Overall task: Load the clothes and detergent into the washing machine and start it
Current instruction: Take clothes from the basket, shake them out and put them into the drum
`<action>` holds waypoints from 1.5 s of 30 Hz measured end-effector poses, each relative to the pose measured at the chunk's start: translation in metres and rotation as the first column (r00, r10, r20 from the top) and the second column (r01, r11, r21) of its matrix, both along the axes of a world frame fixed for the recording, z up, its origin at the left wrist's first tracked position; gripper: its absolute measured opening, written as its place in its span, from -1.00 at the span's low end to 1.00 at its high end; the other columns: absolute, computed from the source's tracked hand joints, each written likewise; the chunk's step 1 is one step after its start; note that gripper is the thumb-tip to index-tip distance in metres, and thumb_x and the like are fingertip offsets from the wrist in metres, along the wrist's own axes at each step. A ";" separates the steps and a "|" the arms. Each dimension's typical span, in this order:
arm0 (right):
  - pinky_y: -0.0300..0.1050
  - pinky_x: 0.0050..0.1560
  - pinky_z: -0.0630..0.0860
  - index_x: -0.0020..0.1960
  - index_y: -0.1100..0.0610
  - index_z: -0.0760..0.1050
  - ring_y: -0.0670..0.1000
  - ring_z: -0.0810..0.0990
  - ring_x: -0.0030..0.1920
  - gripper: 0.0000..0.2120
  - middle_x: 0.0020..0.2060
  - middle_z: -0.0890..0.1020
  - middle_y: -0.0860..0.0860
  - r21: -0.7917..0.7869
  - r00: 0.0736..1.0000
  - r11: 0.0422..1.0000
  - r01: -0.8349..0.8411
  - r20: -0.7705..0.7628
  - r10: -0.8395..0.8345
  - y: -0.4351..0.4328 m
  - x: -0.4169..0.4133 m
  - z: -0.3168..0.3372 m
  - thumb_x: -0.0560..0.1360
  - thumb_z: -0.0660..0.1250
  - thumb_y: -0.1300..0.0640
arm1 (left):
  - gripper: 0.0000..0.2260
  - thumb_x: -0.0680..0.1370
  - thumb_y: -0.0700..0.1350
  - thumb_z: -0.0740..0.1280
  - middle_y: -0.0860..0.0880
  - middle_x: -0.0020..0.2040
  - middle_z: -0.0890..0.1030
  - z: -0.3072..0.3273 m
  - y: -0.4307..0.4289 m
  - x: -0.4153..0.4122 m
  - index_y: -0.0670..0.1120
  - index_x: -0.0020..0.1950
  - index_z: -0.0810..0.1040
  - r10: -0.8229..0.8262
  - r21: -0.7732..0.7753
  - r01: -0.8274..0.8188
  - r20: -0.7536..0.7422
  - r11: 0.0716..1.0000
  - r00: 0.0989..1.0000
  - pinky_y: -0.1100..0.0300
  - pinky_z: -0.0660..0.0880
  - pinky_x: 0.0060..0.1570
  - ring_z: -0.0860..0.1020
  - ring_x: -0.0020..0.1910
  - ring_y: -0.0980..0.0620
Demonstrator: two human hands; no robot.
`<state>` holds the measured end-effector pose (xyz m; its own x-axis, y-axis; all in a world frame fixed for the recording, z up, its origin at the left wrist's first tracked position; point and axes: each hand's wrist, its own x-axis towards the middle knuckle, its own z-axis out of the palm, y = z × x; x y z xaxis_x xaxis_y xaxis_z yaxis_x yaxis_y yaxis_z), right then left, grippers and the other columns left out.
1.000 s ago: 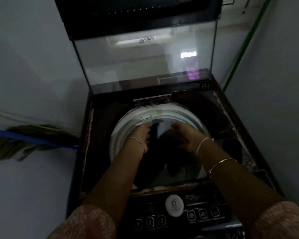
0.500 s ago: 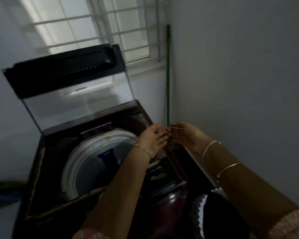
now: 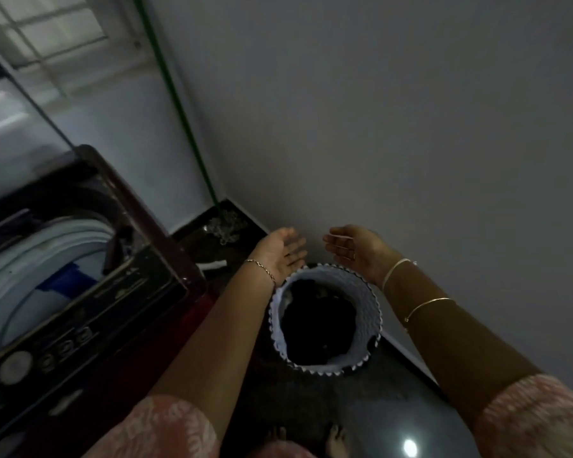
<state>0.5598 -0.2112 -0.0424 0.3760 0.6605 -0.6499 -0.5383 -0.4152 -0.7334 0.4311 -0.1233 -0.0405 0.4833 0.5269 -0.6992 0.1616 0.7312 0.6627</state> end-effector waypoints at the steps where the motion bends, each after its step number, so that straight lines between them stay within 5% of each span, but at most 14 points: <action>1: -0.17 -0.13 0.38 -0.17 0.08 0.45 0.00 0.52 -0.15 -0.78 -0.08 0.56 0.04 -0.022 0.999 0.999 0.025 -0.021 -0.026 -0.010 0.006 -0.011 0.59 0.09 0.14 | -0.80 0.64 -0.03 0.13 -0.08 0.24 0.55 -0.012 -0.005 0.005 -0.08 0.13 0.47 -0.014 -0.012 0.014 -0.018 1.000 1.000 0.08 0.39 0.12 0.48 0.13 -0.08; 4: -0.20 -0.20 0.37 -0.17 0.09 0.45 -0.05 0.51 -0.23 -0.78 -0.20 0.56 0.01 -0.087 0.995 0.992 0.087 -0.044 -0.091 -0.033 0.017 -0.046 0.59 0.09 0.15 | -0.76 0.63 -0.04 0.15 -0.10 0.26 0.55 -0.046 -0.017 0.016 -0.10 0.21 0.48 -0.039 -0.047 0.036 -0.067 0.998 0.997 0.06 0.38 0.18 0.50 0.16 -0.08; 7: -0.20 -0.17 0.36 -0.14 0.07 0.48 -0.06 0.51 -0.22 -0.81 -0.19 0.58 -0.02 -0.144 0.994 0.985 0.093 -0.039 -0.100 -0.044 0.021 -0.084 0.57 0.12 0.13 | -0.81 0.63 -0.05 0.15 -0.10 0.23 0.56 -0.080 -0.023 0.018 -0.07 0.06 0.51 -0.066 -0.068 0.058 -0.122 0.996 0.990 0.07 0.39 0.18 0.50 0.20 -0.11; 12: -0.20 -0.12 0.38 0.05 0.10 0.51 0.00 0.51 0.05 -0.77 0.10 0.59 0.06 -0.249 0.993 0.965 0.080 -0.063 -0.099 -0.047 0.019 -0.160 0.60 0.08 0.11 | -0.69 0.64 -0.04 0.17 -0.08 0.29 0.54 -0.154 -0.016 0.010 -0.12 0.32 0.47 -0.081 -0.107 0.056 -0.237 0.993 0.968 0.10 0.41 0.15 0.49 0.27 -0.10; 17: -0.22 -0.18 0.36 0.31 0.17 0.42 0.07 0.52 0.15 -0.66 0.25 0.56 0.09 -0.378 0.988 0.925 0.034 -0.125 -0.087 -0.043 0.008 -0.251 0.61 0.06 0.12 | -0.67 0.64 -0.06 0.16 -0.03 0.29 0.51 -0.245 -0.009 0.002 -0.12 0.37 0.43 -0.171 -0.122 0.134 -0.388 0.983 0.905 0.08 0.38 0.23 0.47 0.29 -0.09; 21: -0.20 -0.23 0.36 0.29 0.20 0.44 0.03 0.51 0.05 -0.69 0.18 0.58 0.09 -0.440 0.986 0.898 0.023 -0.141 -0.094 -0.035 0.001 -0.318 0.61 0.11 0.13 | -0.84 0.60 -0.10 0.22 0.03 -0.18 0.48 -0.313 0.002 0.004 -0.02 -0.18 0.46 -0.312 -0.039 0.343 -0.519 0.939 0.795 0.19 0.36 -0.21 0.46 -0.23 0.06; 25: -0.04 0.05 0.48 0.29 0.23 0.43 0.15 0.52 0.26 -0.69 0.23 0.56 0.15 -0.469 0.989 0.883 -0.001 -0.133 -0.069 -0.018 0.003 -0.380 0.61 0.12 0.14 | -0.81 0.57 -0.17 0.26 -0.02 -0.32 0.46 -0.374 0.018 0.009 -0.05 -0.25 0.46 -0.404 0.016 0.520 -0.610 0.854 0.682 0.21 0.35 -0.29 0.44 -0.31 0.03; 28: -0.10 -0.09 0.45 0.30 0.25 0.42 0.17 0.49 0.30 -0.68 0.25 0.55 0.17 -0.467 0.989 0.884 -0.002 -0.132 -0.068 -0.004 0.003 -0.416 0.62 0.11 0.15 | -0.89 0.55 -0.20 0.31 -0.04 -0.07 0.60 -0.409 0.027 0.016 -0.12 -0.01 0.63 -0.441 0.076 0.617 -0.632 0.783 0.637 0.25 0.42 -0.09 0.54 -0.03 -0.04; 31: 0.03 0.18 0.44 0.30 0.25 0.43 0.16 0.51 0.27 -0.69 0.24 0.55 0.17 -0.481 0.990 0.876 -0.018 -0.130 -0.052 0.004 0.001 -0.445 0.62 0.12 0.15 | -0.71 0.53 -0.18 0.37 -0.09 0.22 0.57 -0.439 0.035 0.025 -0.15 0.25 0.56 -0.446 0.110 0.647 -0.638 0.754 0.628 0.30 0.41 0.02 0.53 0.19 -0.04; 35: -0.15 -0.24 0.38 0.24 0.24 0.47 0.09 0.53 -0.01 -0.71 0.20 0.58 0.19 -0.478 0.992 0.878 -0.033 -0.120 -0.028 0.002 0.000 -0.473 0.59 0.16 0.15 | -0.53 0.51 -0.14 0.40 -0.03 0.38 0.40 -0.466 0.042 0.043 -0.03 0.41 0.43 -0.445 0.201 0.675 -0.614 0.710 0.651 0.29 0.36 0.21 0.38 0.34 0.02; 37: -0.16 -0.27 0.37 0.22 0.26 0.48 0.08 0.50 -0.08 -0.72 0.15 0.60 0.22 -0.472 0.994 0.881 -0.028 -0.106 -0.025 -0.001 0.002 -0.482 0.58 0.18 0.16 | -0.45 0.52 -0.15 0.39 -0.07 0.50 0.26 -0.474 0.045 0.053 -0.01 0.48 0.32 -0.453 0.186 0.671 -0.607 0.718 0.653 0.24 0.28 0.32 0.27 0.45 -0.06; 42: -0.16 -0.33 0.41 0.24 0.34 0.44 0.04 0.50 -0.30 -0.72 -0.22 0.56 0.08 -0.482 0.993 0.876 0.017 -0.092 -0.070 -0.009 0.010 -0.492 0.59 0.17 0.22 | -0.45 0.50 -0.17 0.41 -0.12 0.42 0.39 -0.487 0.045 0.062 -0.16 0.46 0.34 -0.449 0.133 0.667 -0.643 0.733 0.621 0.30 0.31 0.10 0.39 0.36 -0.10; 45: -0.09 -0.29 0.45 0.29 0.34 0.41 0.14 0.54 -0.22 -0.69 -0.03 0.60 0.20 -0.468 0.992 0.883 0.030 -0.093 -0.083 -0.014 0.010 -0.487 0.60 0.14 0.24 | -0.48 0.46 -0.21 0.46 -0.14 0.35 0.47 -0.493 0.044 0.056 -0.25 0.38 0.42 -0.277 0.213 0.475 -0.587 0.854 0.761 0.29 0.34 0.17 0.45 0.33 -0.09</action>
<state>0.5697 -0.2248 -0.5296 0.3137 0.2520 -0.9155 -0.6353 -0.6608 -0.3996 0.4876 -0.0796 -0.5339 0.3087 0.6240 -0.7179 0.7632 0.2879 0.5784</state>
